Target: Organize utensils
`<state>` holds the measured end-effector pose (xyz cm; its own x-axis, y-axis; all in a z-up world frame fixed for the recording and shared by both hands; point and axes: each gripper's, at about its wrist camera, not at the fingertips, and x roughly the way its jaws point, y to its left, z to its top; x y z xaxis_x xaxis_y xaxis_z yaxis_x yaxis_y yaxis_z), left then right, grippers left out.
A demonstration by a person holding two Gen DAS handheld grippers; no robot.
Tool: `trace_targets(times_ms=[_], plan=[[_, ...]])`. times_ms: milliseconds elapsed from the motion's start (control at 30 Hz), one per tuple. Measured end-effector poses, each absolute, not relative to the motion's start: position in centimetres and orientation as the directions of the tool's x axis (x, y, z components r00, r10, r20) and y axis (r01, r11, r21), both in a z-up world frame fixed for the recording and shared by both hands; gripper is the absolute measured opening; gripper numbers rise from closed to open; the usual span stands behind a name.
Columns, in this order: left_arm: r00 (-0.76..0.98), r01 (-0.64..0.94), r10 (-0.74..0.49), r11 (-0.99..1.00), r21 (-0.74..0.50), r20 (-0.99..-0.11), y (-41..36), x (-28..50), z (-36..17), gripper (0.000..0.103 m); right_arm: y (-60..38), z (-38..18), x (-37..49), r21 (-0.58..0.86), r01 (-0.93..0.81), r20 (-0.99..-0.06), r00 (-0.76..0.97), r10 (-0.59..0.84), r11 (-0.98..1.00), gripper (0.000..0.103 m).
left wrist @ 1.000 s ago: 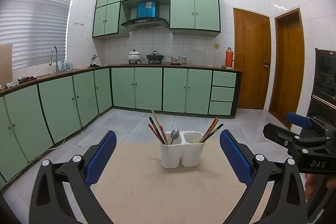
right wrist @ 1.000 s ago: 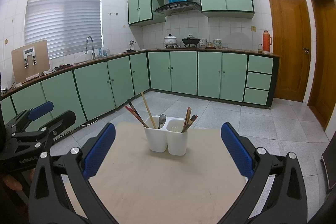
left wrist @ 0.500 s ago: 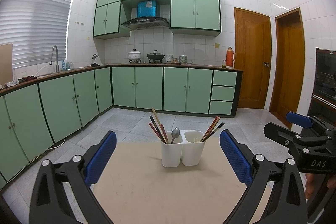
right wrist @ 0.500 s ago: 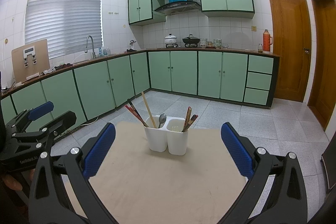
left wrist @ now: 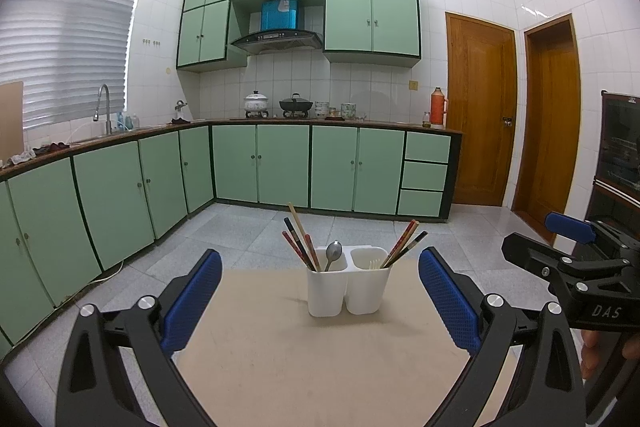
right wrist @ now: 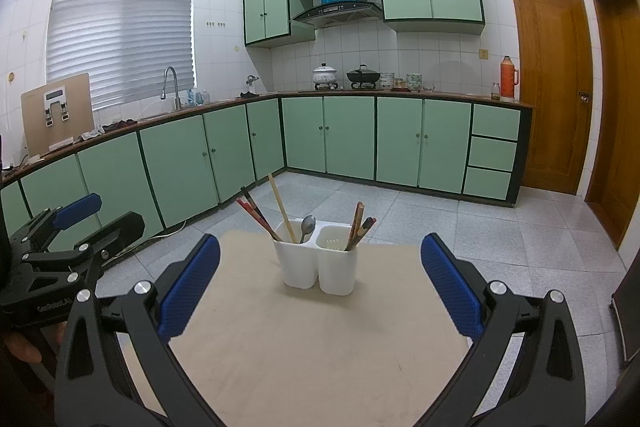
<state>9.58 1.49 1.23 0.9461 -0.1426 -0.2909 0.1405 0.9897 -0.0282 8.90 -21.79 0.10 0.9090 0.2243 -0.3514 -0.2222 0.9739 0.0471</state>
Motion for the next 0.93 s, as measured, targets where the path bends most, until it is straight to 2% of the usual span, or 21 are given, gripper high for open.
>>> trace_targets(times_ms=[933], plan=[[0.942, 0.134, -0.139, 0.990, -0.038, -0.305, 1.34, 9.87, 0.73, 0.097, -22.16, -0.50, 9.07, 0.046, -0.216, -0.368, 0.904, 0.217, 0.975, 0.098]])
